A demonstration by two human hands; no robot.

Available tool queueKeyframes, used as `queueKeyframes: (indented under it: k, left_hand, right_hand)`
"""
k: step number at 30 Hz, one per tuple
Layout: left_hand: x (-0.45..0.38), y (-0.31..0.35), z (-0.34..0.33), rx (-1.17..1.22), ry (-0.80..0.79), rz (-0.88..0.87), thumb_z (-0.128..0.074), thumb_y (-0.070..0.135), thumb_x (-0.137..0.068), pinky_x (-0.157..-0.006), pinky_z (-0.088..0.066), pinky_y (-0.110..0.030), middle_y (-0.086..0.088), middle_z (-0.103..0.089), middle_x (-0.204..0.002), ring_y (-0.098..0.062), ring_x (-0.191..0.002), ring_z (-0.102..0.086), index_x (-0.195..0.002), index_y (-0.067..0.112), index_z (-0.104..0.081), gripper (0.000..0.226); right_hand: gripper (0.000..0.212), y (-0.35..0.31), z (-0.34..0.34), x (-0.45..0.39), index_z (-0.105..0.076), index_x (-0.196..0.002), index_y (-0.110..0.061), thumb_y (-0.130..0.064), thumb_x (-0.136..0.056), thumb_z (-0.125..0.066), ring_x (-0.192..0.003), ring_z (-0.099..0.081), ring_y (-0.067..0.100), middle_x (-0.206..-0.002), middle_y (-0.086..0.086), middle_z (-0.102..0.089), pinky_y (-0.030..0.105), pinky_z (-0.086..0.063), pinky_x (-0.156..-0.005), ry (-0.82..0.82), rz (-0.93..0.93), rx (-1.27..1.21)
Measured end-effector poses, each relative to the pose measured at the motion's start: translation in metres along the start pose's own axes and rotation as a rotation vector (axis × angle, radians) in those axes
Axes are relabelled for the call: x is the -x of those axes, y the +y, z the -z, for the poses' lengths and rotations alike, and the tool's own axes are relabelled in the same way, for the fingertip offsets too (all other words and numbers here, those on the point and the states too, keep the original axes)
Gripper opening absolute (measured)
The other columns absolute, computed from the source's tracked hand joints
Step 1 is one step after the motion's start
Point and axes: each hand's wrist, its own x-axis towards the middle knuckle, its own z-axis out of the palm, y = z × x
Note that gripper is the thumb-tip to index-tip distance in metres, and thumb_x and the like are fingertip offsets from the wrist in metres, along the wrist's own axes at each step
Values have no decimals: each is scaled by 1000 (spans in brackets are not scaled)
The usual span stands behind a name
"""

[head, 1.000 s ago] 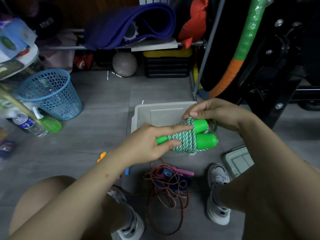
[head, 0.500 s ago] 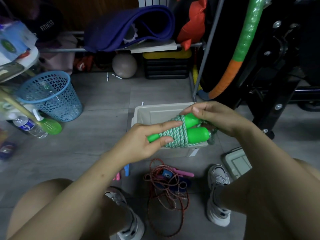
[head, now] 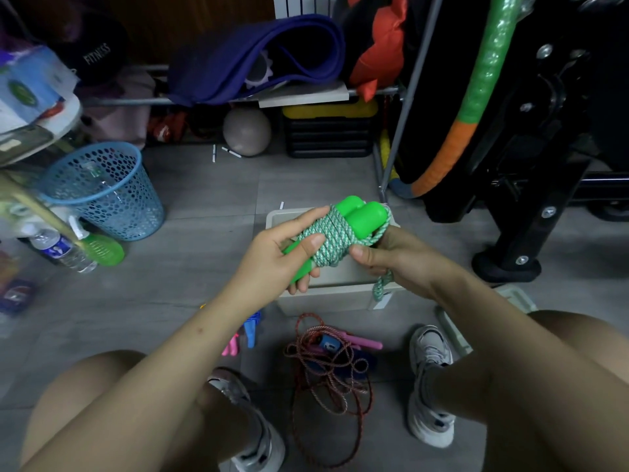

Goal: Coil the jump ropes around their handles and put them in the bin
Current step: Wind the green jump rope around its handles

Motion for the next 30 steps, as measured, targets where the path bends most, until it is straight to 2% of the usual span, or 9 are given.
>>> queueKeyframes:
  k: [4, 6, 9, 15, 18, 22, 25, 28, 30]
  left_hand:
    - [-2, -1, -5, 6, 43, 23, -54, 16, -95, -39, -40, -23, -12, -58, -61, -23, -44, -50, -115, 49, -56, 38]
    - [-5, -2, -8, -13, 67, 23, -55, 18, -95, -41, -40, -24, -12, -58, -62, -23, -46, -49, -114, 51, -55, 38]
    - [-7, 0, -11, -37, 89, 18, -54, 19, -96, -42, -40, -23, -13, -57, -61, -22, -44, -47, -115, 55, -52, 40]
    - [-8, -3, -20, -76, 130, 52, -54, 22, -96, -43, -41, -23, -8, -60, -64, -18, -44, -51, -119, 55, -48, 40]
    - [-9, -10, -22, -163, 183, 29, -56, 27, -95, -44, -46, -25, 5, -66, -79, -11, -52, -60, -127, 56, -43, 46]
    - [-11, -13, -20, -210, 235, 44, -56, 30, -95, -42, -43, -20, -2, -69, -87, -8, -47, -58, -141, 44, -36, 52]
    - [-11, -11, -19, -209, 237, 62, -56, 30, -95, -41, -42, -19, -4, -68, -87, -7, -44, -57, -141, 41, -38, 51]
    - [-13, -6, -15, -220, 191, 62, -56, 31, -94, -42, -45, -24, -1, -70, -84, -15, -49, -63, -139, 43, -39, 49]
    - [-12, -2, -14, -193, 145, 80, -56, 30, -94, -43, -46, -26, 7, -69, -92, -21, -53, -67, -136, 46, -40, 48]
  right_hand:
    - [21, -1, -6, 1, -63, -88, -15, -33, -77, -66, -56, -31, 11, -66, 6, -39, 22, -26, -50, 148, 27, 110]
    - [8, 0, -7, 0, -62, -80, -15, -18, -87, -65, -45, -35, 1, -51, -8, -44, 17, -29, -47, 195, 42, 82]
    - [23, -1, -9, -2, -58, -69, -14, -8, -91, -57, -36, -41, -3, -37, -15, -47, 8, -32, -42, 298, 47, 55]
    - [31, 11, -18, -3, -60, -61, -8, -23, -88, -64, -37, -28, 7, -39, -7, -37, 19, -25, -41, 464, -9, 8]
    - [21, 9, -18, -3, -66, -69, -8, -23, -83, -71, -41, -41, 13, -46, -1, -50, 24, -35, -45, 555, -40, -35]
    - [9, 4, -25, -2, -64, -77, -12, -12, -86, -67, -44, -57, 14, -54, 1, -62, 33, -52, -50, 616, 18, -12]
    - [5, 1, -29, 2, -65, -84, -10, -11, -88, -63, -48, -60, 13, -60, 3, -64, 30, -54, -52, 592, 81, 71]
    - [6, 1, -25, 5, -68, -93, -14, -15, -87, -66, -57, -62, 5, -69, -7, -66, 20, -51, -59, 644, 214, 364]
    - [7, 0, -22, 6, -69, -91, -20, -17, -84, -69, -68, -65, 11, -78, -7, -68, 24, -52, -64, 676, 325, 479]
